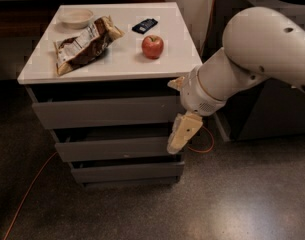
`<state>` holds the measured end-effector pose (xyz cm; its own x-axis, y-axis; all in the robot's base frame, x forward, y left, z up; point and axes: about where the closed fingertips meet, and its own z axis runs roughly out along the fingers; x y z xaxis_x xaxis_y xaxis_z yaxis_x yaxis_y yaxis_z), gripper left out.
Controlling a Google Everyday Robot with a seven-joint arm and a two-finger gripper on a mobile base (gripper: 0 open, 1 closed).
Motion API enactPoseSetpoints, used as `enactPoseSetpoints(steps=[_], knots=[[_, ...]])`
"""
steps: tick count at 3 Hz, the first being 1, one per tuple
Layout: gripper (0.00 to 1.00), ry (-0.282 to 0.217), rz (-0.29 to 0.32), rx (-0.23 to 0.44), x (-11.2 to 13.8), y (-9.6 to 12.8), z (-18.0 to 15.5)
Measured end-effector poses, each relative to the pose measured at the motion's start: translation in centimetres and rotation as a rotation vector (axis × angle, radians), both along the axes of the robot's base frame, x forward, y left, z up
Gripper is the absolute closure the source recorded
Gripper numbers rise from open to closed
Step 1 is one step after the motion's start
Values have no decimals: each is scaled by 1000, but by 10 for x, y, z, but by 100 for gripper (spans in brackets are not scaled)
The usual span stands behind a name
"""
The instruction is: Open middle drawer
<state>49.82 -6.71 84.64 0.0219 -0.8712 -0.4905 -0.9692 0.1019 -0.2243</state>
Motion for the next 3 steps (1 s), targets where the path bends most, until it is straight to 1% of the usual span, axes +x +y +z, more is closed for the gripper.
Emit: enactPoseSetpoints(steps=[1, 2, 3], knots=[[0, -22, 70, -69, 6, 36, -40], [0, -28, 130, -133, 7, 57, -79], [0, -26, 170, -163, 5, 73, -111]])
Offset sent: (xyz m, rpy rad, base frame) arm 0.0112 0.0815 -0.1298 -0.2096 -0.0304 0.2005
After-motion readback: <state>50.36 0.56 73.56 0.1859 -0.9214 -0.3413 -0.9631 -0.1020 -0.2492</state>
